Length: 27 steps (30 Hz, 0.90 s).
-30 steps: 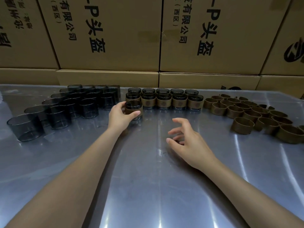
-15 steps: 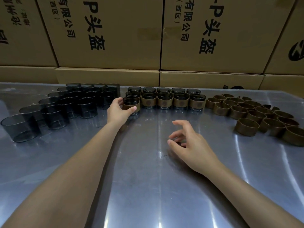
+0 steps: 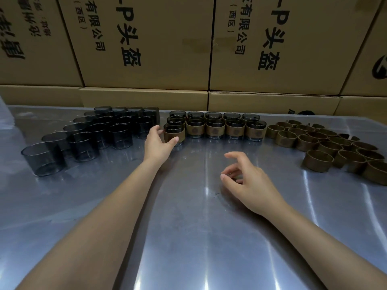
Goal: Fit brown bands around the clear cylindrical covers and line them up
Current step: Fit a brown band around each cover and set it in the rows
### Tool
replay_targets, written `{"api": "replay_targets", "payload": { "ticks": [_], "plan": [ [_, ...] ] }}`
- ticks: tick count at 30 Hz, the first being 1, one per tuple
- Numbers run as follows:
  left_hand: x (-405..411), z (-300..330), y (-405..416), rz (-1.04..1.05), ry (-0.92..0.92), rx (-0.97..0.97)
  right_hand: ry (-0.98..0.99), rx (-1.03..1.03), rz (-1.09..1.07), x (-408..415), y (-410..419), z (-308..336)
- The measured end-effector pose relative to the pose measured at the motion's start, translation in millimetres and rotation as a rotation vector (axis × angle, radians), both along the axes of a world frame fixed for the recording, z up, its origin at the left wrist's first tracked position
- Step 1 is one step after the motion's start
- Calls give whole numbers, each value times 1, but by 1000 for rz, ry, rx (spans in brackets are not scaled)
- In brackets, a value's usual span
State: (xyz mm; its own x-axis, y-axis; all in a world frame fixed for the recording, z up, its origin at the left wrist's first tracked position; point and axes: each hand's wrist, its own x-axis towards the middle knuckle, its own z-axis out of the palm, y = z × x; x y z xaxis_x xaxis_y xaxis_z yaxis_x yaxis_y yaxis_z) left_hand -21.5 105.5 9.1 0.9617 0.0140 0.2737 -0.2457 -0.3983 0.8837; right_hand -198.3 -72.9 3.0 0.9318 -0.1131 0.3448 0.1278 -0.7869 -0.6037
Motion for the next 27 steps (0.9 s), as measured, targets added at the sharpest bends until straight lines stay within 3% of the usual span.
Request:
{"api": "replay_targets", "payload": {
  "ticks": [4, 8, 11, 13, 15, 18, 27],
  "plan": [
    [-36, -3, 22, -63, -23, 35, 6, -61, -14, -2, 2, 3],
    [-67, -7, 66, -149, -204, 464, 12, -126, -26, -5, 4, 5],
    [-69, -4, 100, 55, -379, 774, 18, -140, -35, -6, 3, 5],
    [-63, -3, 119, 281, -347, 881, 17, -142, -38, -6, 3, 5],
    [-62, -2, 133, 458, -199, 850, 17, -148, -40, -5, 3, 4],
    [-58, -5, 148, 566, -80, 766, 17, -151, -40, -3, 1, 3],
    [-66, 4, 162, 603, -159, 936, 14, -148, -41, 0, 0, 1]
  ]
}}
